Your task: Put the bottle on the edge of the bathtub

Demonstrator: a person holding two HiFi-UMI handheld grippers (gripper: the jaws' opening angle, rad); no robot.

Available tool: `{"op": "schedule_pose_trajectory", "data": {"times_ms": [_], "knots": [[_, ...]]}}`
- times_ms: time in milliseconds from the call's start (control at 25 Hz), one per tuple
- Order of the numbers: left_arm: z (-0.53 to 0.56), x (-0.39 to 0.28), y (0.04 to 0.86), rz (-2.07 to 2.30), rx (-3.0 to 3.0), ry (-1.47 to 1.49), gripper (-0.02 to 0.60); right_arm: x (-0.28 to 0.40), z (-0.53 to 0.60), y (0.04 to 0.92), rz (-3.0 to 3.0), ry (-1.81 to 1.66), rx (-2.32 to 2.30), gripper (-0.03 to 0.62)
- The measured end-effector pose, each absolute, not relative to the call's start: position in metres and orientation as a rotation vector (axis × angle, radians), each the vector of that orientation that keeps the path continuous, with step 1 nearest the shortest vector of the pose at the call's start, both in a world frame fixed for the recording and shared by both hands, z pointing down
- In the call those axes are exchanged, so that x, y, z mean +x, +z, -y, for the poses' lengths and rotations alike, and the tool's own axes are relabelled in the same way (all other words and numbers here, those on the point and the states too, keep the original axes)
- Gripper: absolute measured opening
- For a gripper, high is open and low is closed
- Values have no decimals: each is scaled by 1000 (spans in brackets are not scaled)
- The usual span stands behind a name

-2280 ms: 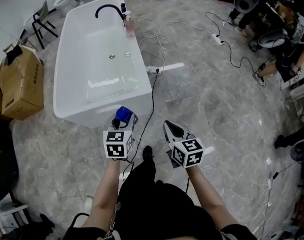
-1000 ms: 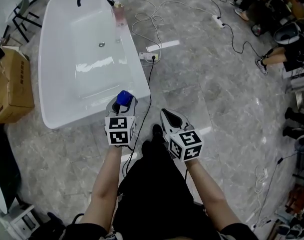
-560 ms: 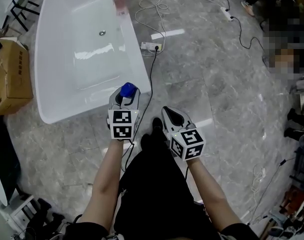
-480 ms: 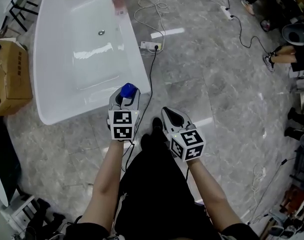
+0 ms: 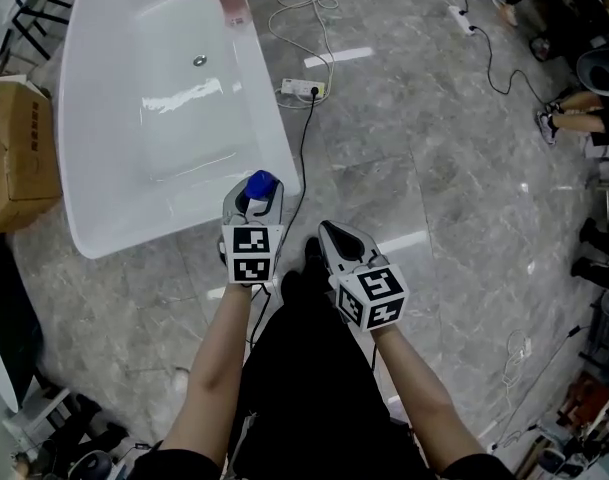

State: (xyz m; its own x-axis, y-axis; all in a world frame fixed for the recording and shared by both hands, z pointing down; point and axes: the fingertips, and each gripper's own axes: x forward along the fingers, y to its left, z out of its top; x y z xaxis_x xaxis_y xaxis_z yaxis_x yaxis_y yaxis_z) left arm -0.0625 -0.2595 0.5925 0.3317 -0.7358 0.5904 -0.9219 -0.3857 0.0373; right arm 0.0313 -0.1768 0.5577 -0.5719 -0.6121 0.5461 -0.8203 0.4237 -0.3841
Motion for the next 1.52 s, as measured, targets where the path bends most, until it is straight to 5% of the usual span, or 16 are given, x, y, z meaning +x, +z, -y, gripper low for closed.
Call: {"op": "schedule_pose_trajectory", "data": {"times_ms": [1520], "knots": [[301, -39, 622, 1449, 2252, 740, 173, 44, 186, 576, 2308, 944, 1257, 3]]}}
